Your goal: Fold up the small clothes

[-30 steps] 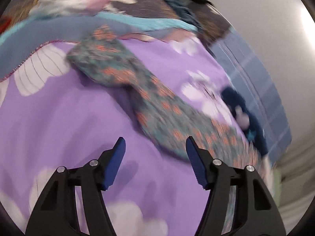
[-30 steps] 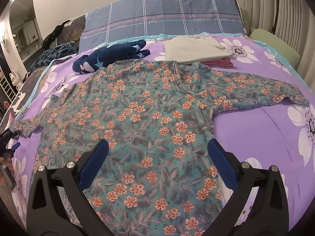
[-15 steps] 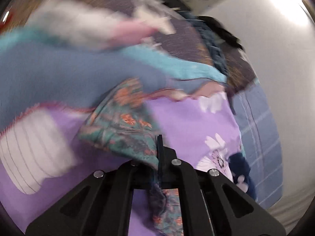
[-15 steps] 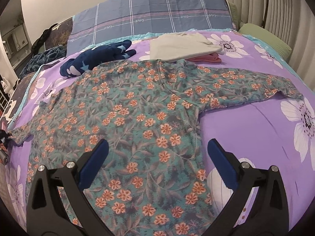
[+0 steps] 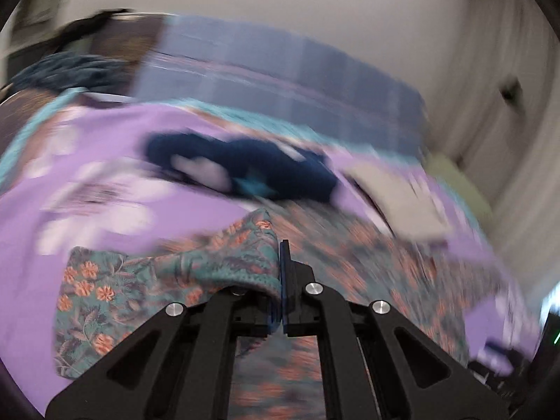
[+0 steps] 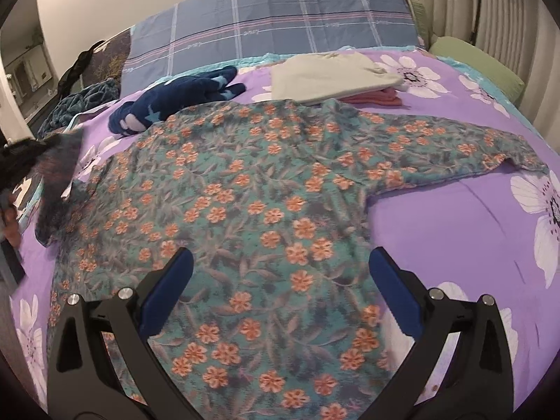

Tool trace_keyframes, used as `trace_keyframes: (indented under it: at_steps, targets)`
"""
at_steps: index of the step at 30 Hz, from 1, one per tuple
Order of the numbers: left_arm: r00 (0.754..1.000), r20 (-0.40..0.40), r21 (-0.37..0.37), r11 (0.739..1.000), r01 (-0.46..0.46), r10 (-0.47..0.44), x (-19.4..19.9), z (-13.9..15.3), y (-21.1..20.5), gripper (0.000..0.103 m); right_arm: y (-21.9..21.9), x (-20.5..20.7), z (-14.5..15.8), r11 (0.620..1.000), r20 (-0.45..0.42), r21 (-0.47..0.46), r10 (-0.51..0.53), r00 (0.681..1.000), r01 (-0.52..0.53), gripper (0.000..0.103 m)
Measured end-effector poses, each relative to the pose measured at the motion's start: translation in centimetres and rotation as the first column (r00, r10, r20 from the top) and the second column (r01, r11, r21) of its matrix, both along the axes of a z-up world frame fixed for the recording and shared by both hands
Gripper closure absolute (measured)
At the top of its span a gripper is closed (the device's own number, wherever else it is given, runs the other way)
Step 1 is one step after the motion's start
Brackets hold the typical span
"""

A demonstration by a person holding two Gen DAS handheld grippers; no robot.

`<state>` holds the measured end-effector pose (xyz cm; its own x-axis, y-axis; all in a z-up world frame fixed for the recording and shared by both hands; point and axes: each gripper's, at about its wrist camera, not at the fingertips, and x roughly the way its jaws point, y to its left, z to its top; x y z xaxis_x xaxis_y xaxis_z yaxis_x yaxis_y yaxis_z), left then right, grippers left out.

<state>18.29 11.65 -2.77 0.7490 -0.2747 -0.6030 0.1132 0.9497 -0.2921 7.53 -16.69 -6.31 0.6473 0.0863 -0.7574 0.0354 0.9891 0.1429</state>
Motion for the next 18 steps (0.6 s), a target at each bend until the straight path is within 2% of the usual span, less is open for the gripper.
trace_keyframes:
  at_steps: [3,4,5,6,7,8,12,14,18]
  targets:
    - [0.991,-0.077,0.034,0.993,0.113,-0.110,0.2,-2.9,-4.4,0.099,-1.0,-0.2,0.1,1.000,-0.002,-0.007,-0.019,1.000,0.019,0.002]
    - [0.986,-0.098,0.053,0.988,0.142,-0.137,-0.2,-3.6,-5.5,0.095,-1.2,-0.3,0.1,1.000,-0.002,-0.012,-0.021,1.000,0.021,0.002]
    - [0.981,-0.110,0.078,0.983,0.167,-0.158,-0.7,-4.1,-6.4,0.085,-1.4,-0.5,0.1,0.999,0.000,-0.021,-0.024,1.000,0.024,0.002]
    - [0.980,-0.111,0.088,0.981,0.175,-0.165,-0.3,-4.5,-6.0,0.069,-1.6,-0.6,0.1,0.999,0.002,-0.026,-0.026,1.000,0.026,0.002]
    - [0.981,-0.105,0.100,0.979,0.176,-0.165,-1.0,-4.5,-6.3,0.061,-1.8,-0.7,0.1,0.999,0.004,-0.029,-0.027,1.000,0.028,0.002]
    - [0.983,-0.094,0.111,0.980,0.167,-0.157,-1.4,-4.4,-6.2,0.048,-1.9,-0.8,0.1,0.999,0.003,-0.033,-0.027,1.000,0.027,0.002]
    - [0.992,-0.043,0.138,0.983,0.123,-0.119,-4.2,-3.0,-3.4,0.032,-1.7,-0.1,-0.3,1.000,-0.012,-0.016,0.000,1.000,0.000,0.002]
    - [0.997,-0.034,0.139,0.987,0.080,-0.076,-5.1,-2.6,-1.8,0.027,-0.7,0.5,-0.2,0.999,-0.015,-0.017,0.041,0.999,-0.041,0.002]
    - [0.997,-0.054,0.163,0.986,-0.040,0.050,-7.2,-3.5,2.5,0.027,2.8,1.7,0.5,0.983,0.004,-0.063,0.172,0.985,-0.172,0.002]
